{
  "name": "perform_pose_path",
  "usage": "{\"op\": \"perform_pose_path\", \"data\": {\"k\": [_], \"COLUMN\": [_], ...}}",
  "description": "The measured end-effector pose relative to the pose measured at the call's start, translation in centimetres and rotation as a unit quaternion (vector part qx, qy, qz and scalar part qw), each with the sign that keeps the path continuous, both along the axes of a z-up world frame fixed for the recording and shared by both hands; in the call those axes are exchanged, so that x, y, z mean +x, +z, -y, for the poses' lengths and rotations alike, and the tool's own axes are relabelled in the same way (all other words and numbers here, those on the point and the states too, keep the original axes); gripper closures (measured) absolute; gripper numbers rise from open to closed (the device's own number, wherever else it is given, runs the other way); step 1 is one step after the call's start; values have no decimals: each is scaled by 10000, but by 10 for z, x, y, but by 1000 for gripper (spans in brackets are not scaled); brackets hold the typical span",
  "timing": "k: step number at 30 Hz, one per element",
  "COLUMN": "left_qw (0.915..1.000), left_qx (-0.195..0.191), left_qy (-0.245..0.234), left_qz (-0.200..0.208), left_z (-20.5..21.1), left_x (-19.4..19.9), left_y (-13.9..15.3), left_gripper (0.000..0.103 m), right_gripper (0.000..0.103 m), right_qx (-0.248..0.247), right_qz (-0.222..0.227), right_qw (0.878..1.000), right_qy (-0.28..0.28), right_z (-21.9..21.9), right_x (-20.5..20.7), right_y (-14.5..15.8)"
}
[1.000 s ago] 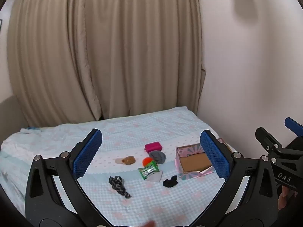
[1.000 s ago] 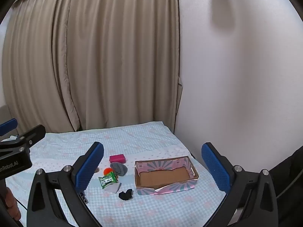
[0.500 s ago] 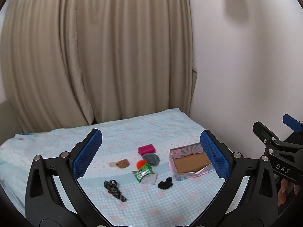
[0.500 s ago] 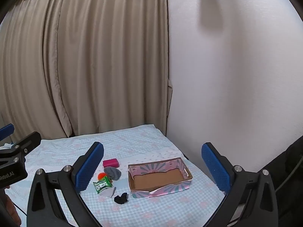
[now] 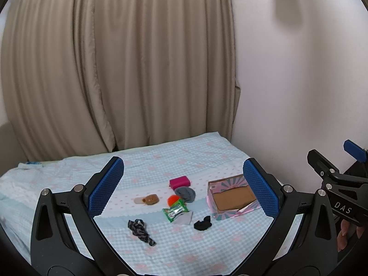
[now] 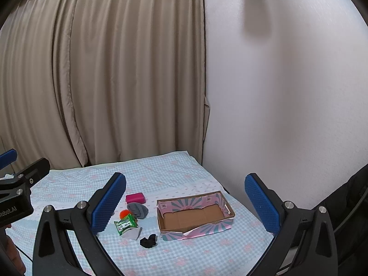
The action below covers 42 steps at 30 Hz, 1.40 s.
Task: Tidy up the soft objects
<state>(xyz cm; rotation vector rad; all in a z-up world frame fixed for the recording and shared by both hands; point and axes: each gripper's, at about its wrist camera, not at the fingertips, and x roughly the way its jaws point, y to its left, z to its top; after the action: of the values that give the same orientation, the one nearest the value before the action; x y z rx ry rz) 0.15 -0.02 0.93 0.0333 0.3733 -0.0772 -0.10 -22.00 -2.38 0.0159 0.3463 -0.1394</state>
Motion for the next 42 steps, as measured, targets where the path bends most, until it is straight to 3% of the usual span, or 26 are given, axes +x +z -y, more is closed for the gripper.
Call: {"op": "perform_pose_path", "data": {"k": [42], "left_qw": [10000], "left_qx": [49], "left_qy": [-22], "left_qz": [60], "left_z": [-1], "left_x": [-4], "left_y": [-10], "left_gripper": [0], "right_gripper": [0], "right_qx": [48], "right_qz": [78], "right_qw": [9998], "right_qy": [-151], "right_z": [-2], "right_x": [0], "right_y": [1]}}
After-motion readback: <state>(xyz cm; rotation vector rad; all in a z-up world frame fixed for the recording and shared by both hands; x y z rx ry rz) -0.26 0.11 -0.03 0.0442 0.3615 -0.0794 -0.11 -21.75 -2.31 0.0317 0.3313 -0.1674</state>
